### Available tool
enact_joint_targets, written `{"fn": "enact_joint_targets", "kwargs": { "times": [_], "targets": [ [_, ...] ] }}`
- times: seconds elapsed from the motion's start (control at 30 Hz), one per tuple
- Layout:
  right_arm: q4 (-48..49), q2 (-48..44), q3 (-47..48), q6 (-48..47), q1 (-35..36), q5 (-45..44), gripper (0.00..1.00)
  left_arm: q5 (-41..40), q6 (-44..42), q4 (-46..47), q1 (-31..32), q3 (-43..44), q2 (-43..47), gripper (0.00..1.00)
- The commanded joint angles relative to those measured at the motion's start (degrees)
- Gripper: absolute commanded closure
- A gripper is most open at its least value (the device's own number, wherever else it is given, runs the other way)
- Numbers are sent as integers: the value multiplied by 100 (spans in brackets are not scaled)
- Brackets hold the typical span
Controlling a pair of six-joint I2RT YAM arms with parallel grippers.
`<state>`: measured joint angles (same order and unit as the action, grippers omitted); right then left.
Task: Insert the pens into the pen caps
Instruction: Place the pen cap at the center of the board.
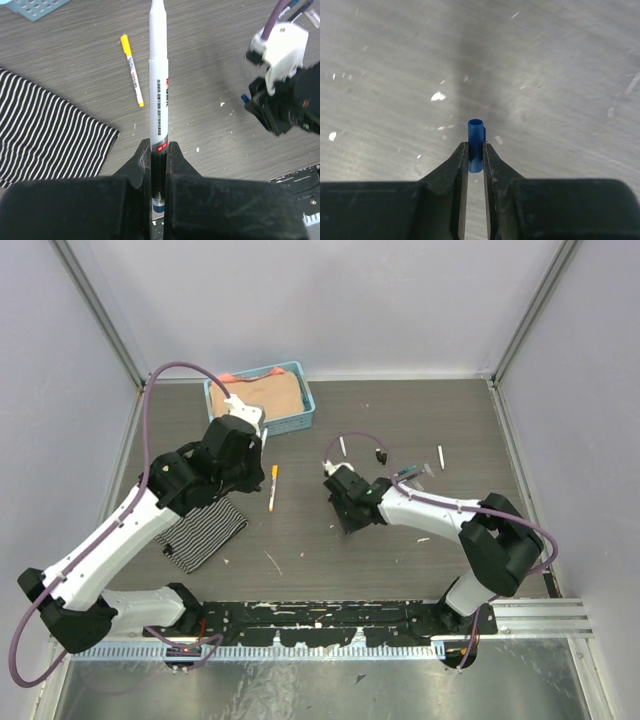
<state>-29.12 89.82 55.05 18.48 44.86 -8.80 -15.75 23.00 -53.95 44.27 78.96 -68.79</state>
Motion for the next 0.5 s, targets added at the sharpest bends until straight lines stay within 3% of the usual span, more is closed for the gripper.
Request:
{"fn": "enact_joint_targets", "kwargs": {
  "times": [0.0,0.33,0.47],
  "targets": [
    [157,-181,-207,315,470,-95,81,-458,-179,-204,-25,-93,311,100],
    [282,213,-286,310,927,46,75,-538,-118,-243,-29,-171,523,100],
    [280,269,-268,389,992,-52,66,-513,-103,-259,-28,-181,516,100]
  ]
}}
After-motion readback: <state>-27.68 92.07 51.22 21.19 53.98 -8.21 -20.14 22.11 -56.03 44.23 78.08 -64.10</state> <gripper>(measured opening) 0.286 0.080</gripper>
